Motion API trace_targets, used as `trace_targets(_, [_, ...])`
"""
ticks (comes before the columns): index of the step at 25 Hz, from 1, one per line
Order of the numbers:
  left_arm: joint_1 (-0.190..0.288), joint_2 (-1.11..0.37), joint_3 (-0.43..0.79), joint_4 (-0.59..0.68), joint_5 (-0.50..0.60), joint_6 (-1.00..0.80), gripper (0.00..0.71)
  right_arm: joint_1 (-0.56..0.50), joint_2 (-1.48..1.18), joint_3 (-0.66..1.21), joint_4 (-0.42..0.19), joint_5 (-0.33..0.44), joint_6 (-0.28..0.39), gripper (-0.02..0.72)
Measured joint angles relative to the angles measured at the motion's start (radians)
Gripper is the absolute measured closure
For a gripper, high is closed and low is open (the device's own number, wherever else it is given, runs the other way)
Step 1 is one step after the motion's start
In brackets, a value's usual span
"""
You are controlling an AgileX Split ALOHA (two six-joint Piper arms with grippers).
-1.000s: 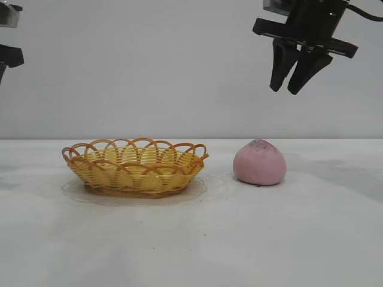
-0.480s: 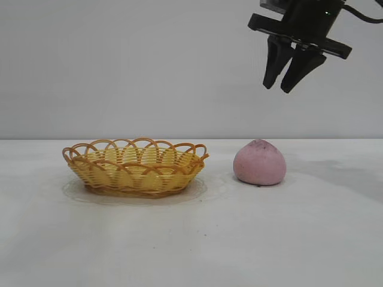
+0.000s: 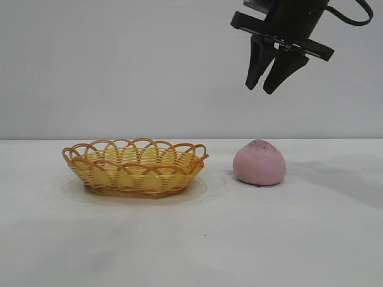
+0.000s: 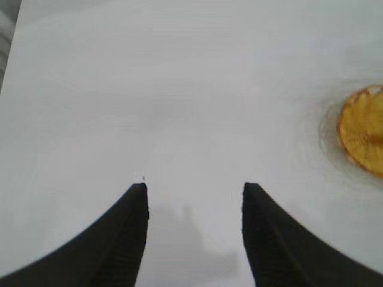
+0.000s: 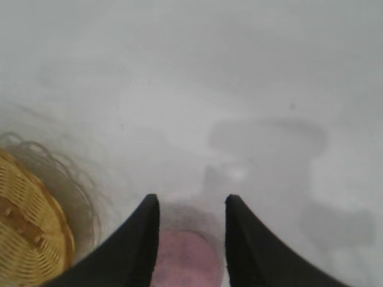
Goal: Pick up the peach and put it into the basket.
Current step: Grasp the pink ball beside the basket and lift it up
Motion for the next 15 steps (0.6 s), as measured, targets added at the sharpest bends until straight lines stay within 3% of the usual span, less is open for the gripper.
trace_targets(4, [0.000, -0.146, 0.066, 0.000, 0.071, -0.003, 0.398, 0.000, 0.002, 0.000, 0.001, 0.006, -0.009, 0.437])
trace_targets(9, [0.000, -0.325, 0.090, -0.022, 0.069, -0.003, 0.398, 0.000, 0.002, 0.000, 0.002, 0.019, -0.015, 0.437])
trace_targets(15, [0.000, -0.463, 0.090, -0.023, 0.069, -0.003, 0.398, 0.000, 0.004, 0.000, 0.000, 0.115, -0.015, 0.437])
